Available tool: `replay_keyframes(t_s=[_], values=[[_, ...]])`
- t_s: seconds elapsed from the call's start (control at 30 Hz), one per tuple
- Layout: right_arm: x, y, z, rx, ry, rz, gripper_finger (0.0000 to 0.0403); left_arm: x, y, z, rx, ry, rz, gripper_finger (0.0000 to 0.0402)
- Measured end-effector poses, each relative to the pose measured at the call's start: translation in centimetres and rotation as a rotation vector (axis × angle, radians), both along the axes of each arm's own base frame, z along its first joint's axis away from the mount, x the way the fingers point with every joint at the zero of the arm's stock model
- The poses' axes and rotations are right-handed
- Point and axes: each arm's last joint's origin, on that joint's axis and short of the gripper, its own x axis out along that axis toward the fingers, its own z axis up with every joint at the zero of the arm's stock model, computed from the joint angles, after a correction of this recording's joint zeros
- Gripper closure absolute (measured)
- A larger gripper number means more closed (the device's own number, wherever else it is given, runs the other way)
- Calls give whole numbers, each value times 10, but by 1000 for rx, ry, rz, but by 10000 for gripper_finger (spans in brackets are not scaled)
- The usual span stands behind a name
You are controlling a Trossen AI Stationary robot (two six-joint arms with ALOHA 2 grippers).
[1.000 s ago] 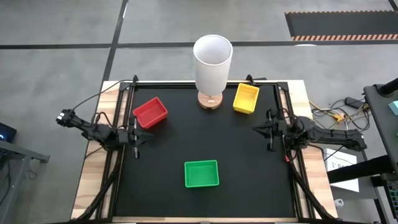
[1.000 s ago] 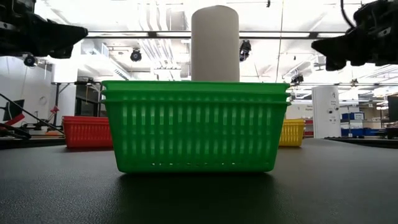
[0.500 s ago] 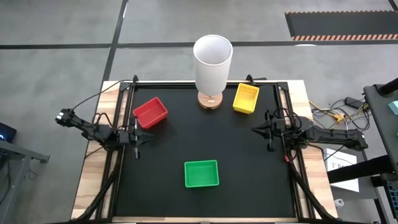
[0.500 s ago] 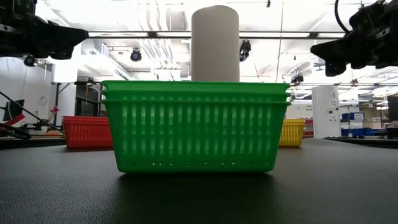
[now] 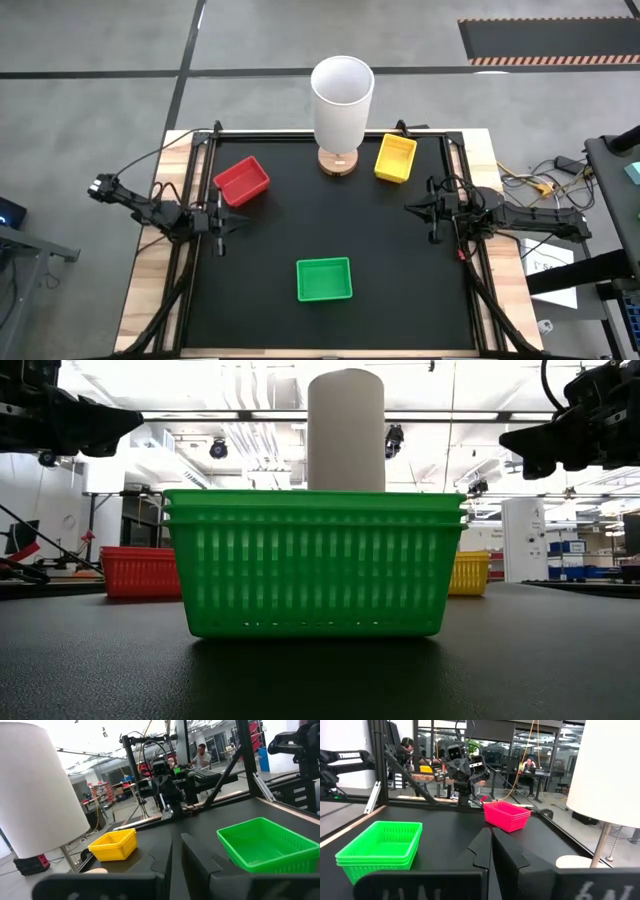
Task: Stack baskets by color
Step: Return to Home Position
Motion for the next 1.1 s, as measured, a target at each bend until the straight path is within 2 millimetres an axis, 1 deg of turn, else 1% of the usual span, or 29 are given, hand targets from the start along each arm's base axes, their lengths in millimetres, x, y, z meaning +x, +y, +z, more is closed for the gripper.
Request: replay_keyframes(t_s=[1.1], values=[[0, 0, 0, 0, 1, -1, 394, 5, -2, -7, 32, 70, 0, 379]])
